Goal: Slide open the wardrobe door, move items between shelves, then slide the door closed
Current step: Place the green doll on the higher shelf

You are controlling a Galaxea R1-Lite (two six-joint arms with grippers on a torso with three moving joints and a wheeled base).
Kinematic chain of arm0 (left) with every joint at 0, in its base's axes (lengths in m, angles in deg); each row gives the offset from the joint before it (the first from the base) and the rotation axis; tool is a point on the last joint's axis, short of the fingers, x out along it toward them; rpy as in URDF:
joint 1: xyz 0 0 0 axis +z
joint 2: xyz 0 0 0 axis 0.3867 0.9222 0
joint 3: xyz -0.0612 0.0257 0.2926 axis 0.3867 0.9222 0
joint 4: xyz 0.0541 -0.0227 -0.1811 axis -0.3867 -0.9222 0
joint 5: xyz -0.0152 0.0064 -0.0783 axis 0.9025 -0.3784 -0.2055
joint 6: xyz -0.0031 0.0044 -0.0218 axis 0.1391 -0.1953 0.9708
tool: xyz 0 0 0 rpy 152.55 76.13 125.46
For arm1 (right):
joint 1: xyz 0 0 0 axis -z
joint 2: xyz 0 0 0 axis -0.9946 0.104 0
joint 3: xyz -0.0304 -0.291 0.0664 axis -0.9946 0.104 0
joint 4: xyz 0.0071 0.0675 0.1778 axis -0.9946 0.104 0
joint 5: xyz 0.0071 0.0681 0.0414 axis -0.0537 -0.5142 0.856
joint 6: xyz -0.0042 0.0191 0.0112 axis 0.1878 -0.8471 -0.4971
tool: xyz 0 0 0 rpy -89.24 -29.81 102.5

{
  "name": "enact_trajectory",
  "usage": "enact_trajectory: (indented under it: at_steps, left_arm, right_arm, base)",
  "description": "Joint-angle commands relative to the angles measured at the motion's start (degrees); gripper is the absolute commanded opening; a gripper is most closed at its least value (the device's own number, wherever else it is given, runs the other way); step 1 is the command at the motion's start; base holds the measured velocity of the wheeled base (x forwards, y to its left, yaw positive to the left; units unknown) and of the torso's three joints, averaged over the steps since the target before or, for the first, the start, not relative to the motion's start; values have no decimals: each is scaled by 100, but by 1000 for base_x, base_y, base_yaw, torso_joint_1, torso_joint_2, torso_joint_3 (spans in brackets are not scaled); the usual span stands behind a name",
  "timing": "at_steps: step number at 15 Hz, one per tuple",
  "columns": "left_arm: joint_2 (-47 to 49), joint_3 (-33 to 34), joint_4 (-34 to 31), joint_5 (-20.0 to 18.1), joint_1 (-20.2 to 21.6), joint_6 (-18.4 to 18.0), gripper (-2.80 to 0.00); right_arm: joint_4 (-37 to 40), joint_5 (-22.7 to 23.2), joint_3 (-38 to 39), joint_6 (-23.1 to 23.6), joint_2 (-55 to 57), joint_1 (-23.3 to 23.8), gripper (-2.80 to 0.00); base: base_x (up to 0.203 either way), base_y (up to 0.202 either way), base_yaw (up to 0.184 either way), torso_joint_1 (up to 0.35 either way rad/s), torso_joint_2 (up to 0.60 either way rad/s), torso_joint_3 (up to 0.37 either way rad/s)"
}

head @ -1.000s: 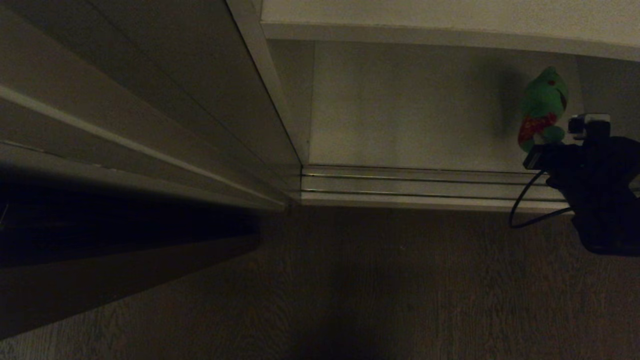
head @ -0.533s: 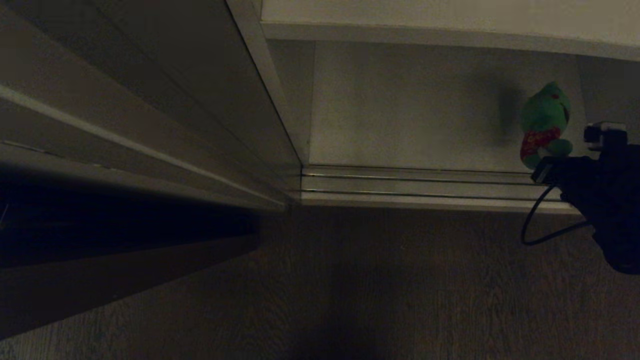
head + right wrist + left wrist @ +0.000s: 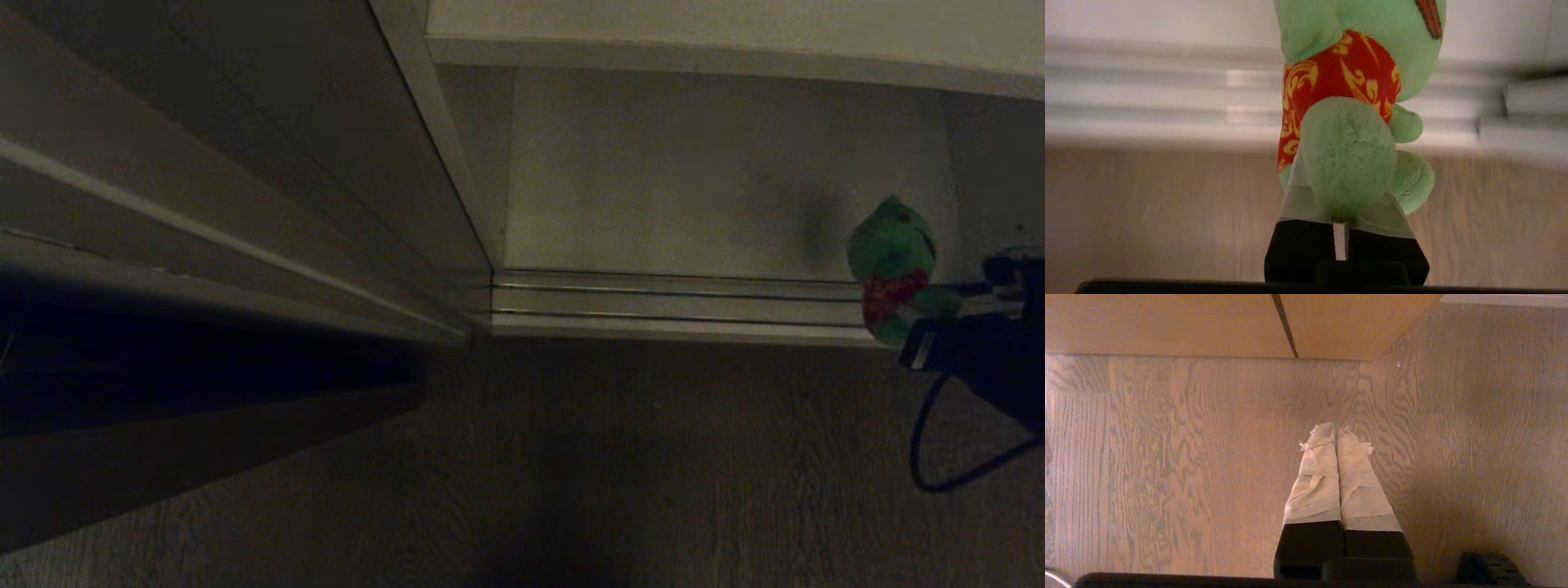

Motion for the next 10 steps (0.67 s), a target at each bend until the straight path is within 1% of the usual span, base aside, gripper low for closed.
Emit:
enact_trajectory:
  at_steps: [1, 5, 7, 8, 10]
  left_arm:
    - [-1, 0, -1, 0, 2, -2, -280]
    - [-1, 0, -1, 0, 2, -2, -280]
    - [-1, 0, -1, 0, -1, -2, -280]
    - [-1, 0, -1, 0, -4, -2, -280]
    - [-1, 0, -1, 0, 1, -2, -280]
  right_arm:
    - [33, -15, 678, 42, -1071, -2, -280]
    - [165, -34, 1681, 152, -2271, 10, -280]
    - [560, -68, 1947, 174, -2936, -2, -280]
    - [712, -103, 2199, 192, -3174, -9, -280]
    - [898, -112, 2508, 213, -3677, -8, -280]
  base:
    - [0, 0, 0, 0, 0, 0]
    - [0, 0, 0, 0, 0, 0]
    - [0, 0, 0, 0, 0, 0]
    - [0, 0, 0, 0, 0, 0]
    - [0, 0, 0, 0, 0, 0]
